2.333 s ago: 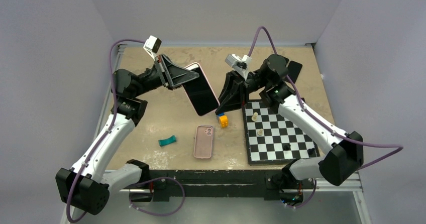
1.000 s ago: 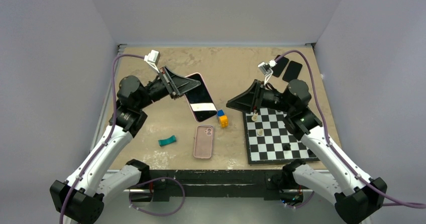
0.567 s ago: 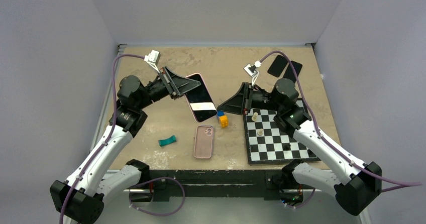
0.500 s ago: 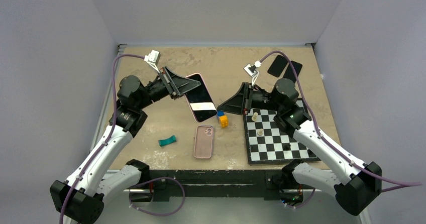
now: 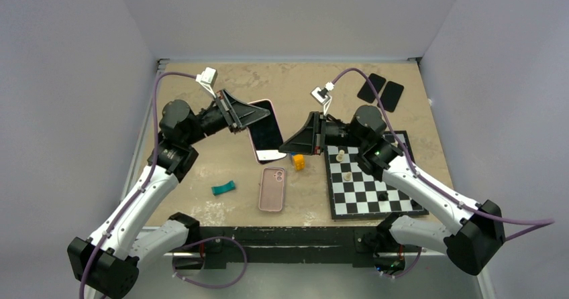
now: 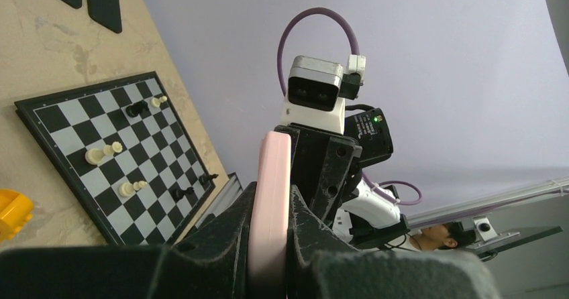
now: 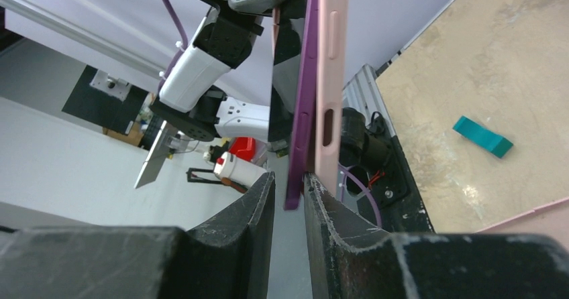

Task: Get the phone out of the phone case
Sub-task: Remove the phone case from the phone.

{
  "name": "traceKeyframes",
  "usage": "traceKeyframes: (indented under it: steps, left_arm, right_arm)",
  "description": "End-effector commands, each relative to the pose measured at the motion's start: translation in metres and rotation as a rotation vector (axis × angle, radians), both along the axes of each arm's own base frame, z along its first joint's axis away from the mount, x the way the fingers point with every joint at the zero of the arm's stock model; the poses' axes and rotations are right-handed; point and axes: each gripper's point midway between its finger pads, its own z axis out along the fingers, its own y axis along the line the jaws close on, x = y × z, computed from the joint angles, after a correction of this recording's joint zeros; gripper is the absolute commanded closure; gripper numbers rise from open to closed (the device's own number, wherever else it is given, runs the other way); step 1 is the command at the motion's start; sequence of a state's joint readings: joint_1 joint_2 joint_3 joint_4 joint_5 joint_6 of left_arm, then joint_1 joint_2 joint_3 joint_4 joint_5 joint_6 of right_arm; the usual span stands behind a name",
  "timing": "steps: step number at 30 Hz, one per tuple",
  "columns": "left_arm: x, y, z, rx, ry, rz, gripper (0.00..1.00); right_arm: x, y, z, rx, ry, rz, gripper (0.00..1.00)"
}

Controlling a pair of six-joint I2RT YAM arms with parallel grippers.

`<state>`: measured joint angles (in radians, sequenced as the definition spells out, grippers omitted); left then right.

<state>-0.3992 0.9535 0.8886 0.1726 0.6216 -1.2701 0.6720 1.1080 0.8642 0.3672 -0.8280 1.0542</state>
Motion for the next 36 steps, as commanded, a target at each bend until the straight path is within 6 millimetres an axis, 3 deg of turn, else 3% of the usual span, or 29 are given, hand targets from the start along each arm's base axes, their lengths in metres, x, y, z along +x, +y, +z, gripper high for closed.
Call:
traceKeyframes:
  steps: [1,9,11,13,15,18,20,21,29,36]
  left_arm:
    - [-0.006,0.002,0.032,-0.021,-0.113,0.02,1.0]
    - [-0.016,-0.013,0.036,-0.034,-0.123,-0.032,1.0]
    - [-0.019,-0.015,0.034,-0.023,-0.124,-0.046,1.0]
    - [-0.022,-0.015,0.028,0.0,-0.128,-0.062,1.0]
    - [-0.025,-0.013,0.022,0.025,-0.143,-0.078,0.76]
    - [-0.029,-0.007,0.018,0.022,-0.198,-0.088,0.38]
    - [-0.035,-0.005,0.018,0.024,-0.263,-0.121,0.06]
    - [-0.039,-0.005,0.019,0.034,-0.298,-0.139,0.01]
    - [-0.071,0.014,0.005,0.217,-0.546,-0.135,0.0]
    - [-0.089,0.009,-0.004,0.202,-0.565,-0.231,0.04]
  right_arm:
    - [-0.007,0.005,0.041,0.1,-0.081,0.02,0.73]
    - [0.009,0.017,0.043,0.148,-0.031,0.0,0.7]
    - [0.01,0.02,0.049,0.189,-0.017,0.024,0.76]
    - [0.006,0.021,0.054,0.225,-0.009,0.064,0.9]
    - [0.0,0.016,0.062,0.261,-0.015,0.094,1.0]
    - [-0.008,0.007,0.069,0.285,-0.004,0.126,1.0]
    - [-0.014,0.001,0.073,0.291,-0.006,0.152,1.0]
    - [-0.016,-0.003,0.075,0.296,-0.003,0.161,1.0]
    - [-0.022,-0.026,0.088,0.317,-0.03,0.16,1.0]
    - [-0.022,-0.027,0.093,0.316,-0.054,0.158,1.0]
